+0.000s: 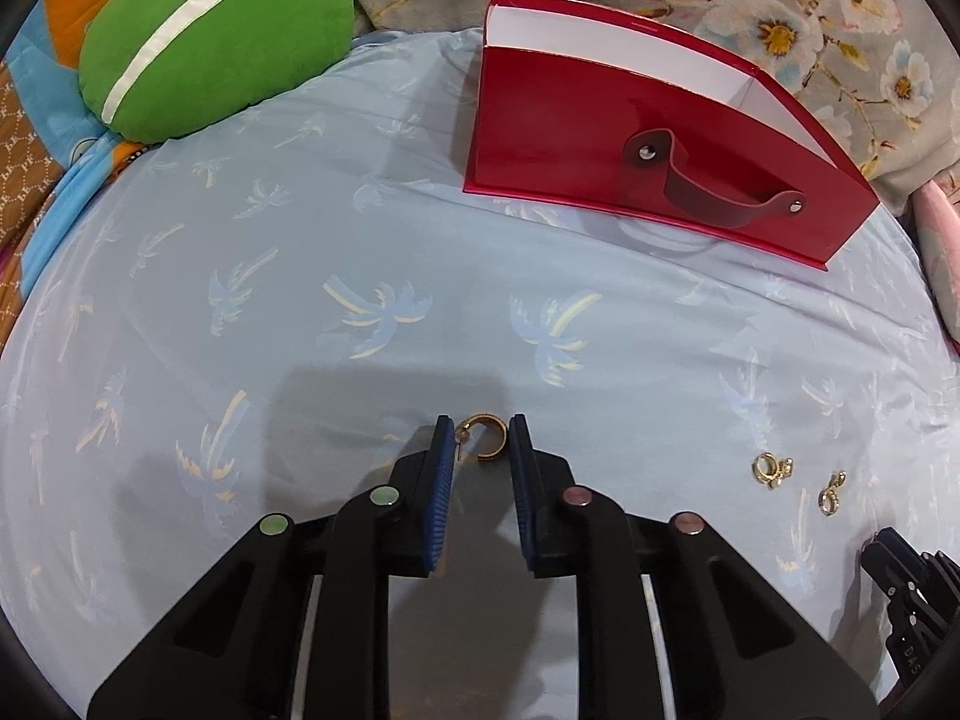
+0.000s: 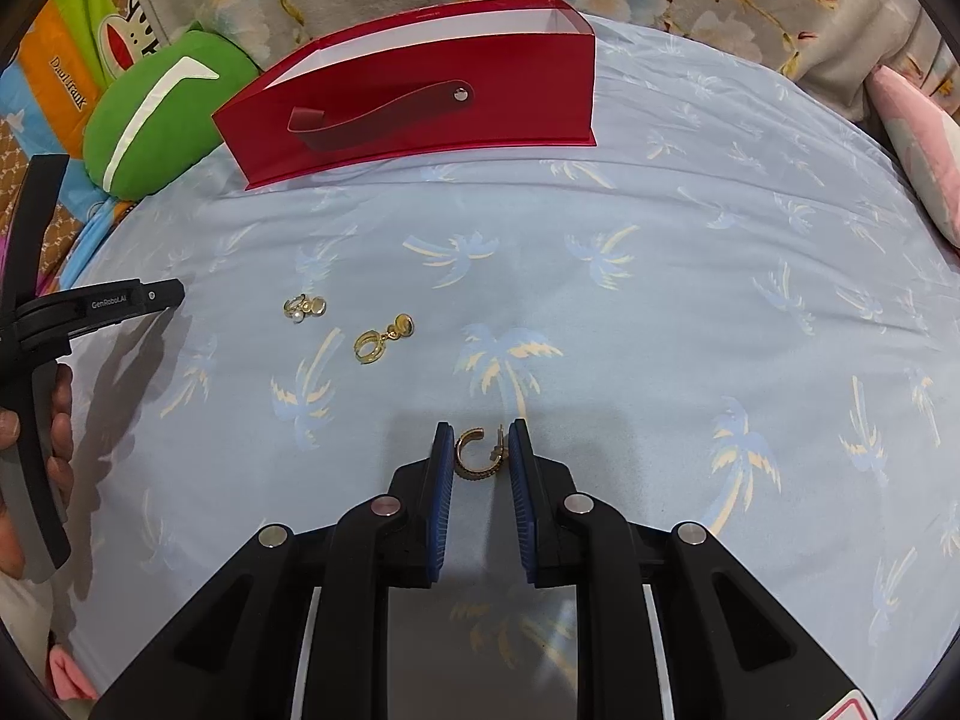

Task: Organize jewelry
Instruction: 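Close the right tool on a gold hoop earring while the left tool grasps the other hoop, then carry both hoop earrings over the red box and lower them inside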

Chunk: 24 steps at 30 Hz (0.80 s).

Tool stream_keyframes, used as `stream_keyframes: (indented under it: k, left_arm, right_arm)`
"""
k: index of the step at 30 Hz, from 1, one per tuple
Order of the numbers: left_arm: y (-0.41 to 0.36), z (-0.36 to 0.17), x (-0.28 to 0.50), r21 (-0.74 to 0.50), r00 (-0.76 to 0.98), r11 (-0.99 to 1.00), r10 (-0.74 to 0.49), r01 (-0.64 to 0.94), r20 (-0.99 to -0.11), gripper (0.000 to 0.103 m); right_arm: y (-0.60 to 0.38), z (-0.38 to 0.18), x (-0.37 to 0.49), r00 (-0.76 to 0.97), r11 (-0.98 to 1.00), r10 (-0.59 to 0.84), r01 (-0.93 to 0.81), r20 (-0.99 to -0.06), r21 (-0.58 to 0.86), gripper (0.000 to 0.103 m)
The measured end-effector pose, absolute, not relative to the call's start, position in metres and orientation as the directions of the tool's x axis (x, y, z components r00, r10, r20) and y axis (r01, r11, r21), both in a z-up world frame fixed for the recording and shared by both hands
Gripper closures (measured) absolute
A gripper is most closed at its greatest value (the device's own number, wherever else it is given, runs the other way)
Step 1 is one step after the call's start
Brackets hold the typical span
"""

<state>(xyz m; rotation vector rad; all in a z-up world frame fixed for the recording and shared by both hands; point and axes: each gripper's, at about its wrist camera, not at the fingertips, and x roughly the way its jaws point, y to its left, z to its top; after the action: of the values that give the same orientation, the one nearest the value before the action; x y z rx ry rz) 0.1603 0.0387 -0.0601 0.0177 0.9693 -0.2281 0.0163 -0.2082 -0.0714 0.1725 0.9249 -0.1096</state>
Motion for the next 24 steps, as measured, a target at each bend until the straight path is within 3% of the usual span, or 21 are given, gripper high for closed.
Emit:
stream_keyframes:
  k: [24]
  left_arm:
    - [0.018,0.003,0.108,-0.172,0.572,0.933,-0.332,0.316,-0.751,0.085]
  right_arm:
    - [-0.202,-0.026,0.008,0.680,0.982,0.037,0.113,-0.732,0.154,0.086]
